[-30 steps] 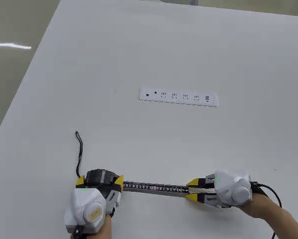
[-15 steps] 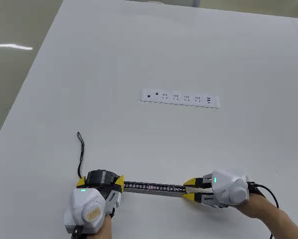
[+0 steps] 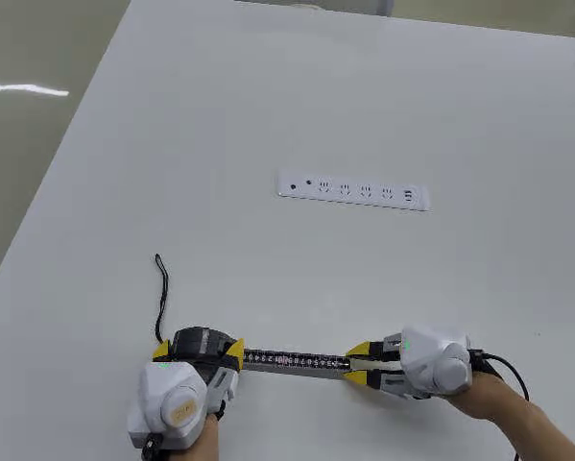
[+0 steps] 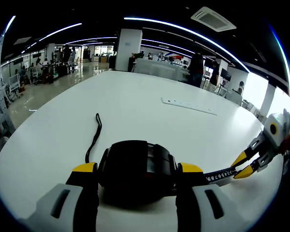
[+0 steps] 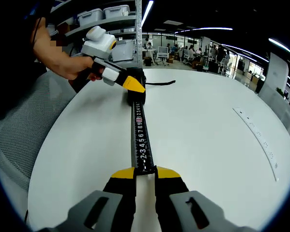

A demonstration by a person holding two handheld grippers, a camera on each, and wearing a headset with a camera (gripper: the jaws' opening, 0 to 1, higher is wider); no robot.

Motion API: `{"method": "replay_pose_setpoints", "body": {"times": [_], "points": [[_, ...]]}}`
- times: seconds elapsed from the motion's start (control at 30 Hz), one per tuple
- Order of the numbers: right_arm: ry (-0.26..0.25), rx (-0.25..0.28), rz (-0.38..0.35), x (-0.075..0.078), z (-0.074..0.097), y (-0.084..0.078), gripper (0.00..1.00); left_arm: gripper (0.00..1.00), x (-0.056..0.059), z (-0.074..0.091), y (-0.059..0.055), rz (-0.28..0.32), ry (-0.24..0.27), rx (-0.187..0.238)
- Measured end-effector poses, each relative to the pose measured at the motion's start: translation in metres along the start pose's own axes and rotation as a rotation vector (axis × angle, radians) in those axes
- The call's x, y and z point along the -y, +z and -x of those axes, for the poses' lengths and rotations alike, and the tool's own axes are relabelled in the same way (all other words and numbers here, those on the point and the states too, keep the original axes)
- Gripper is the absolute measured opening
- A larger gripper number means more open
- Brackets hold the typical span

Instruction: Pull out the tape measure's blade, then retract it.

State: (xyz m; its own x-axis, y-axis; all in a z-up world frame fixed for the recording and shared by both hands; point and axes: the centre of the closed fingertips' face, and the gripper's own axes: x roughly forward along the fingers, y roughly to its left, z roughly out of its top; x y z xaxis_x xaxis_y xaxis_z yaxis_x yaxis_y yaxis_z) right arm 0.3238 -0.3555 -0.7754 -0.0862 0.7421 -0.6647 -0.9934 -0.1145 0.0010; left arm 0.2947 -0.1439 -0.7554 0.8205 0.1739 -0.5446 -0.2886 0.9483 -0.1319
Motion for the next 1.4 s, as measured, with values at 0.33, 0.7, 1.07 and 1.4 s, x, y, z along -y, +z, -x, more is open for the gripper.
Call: {"method": "replay_pose_setpoints", "body": {"times": [0.33, 0.7, 1.07, 1.4], "points": [[0.006, 0.004, 0.002, 0.000, -0.006, 0.004, 0.12, 0.62, -0.001, 0.000, 0.000, -0.003, -0.005, 0.000], [0.011, 0.010, 0.005, 0.001, -0.012, 0.010, 0.12, 0.62, -0.001, -0.001, 0.000, -0.002, -0.008, -0.001], [0.019, 0.017, 0.002, 0.000, -0.019, 0.018, 0.12, 0.62, 0.000, 0.000, 0.000, -0.004, -0.009, 0.000], [0.028, 0.024, 0.004, 0.000, -0.028, 0.024, 0.12, 0.62, 0.000, -0.001, 0.000, -0.005, -0.009, 0.002]]}}
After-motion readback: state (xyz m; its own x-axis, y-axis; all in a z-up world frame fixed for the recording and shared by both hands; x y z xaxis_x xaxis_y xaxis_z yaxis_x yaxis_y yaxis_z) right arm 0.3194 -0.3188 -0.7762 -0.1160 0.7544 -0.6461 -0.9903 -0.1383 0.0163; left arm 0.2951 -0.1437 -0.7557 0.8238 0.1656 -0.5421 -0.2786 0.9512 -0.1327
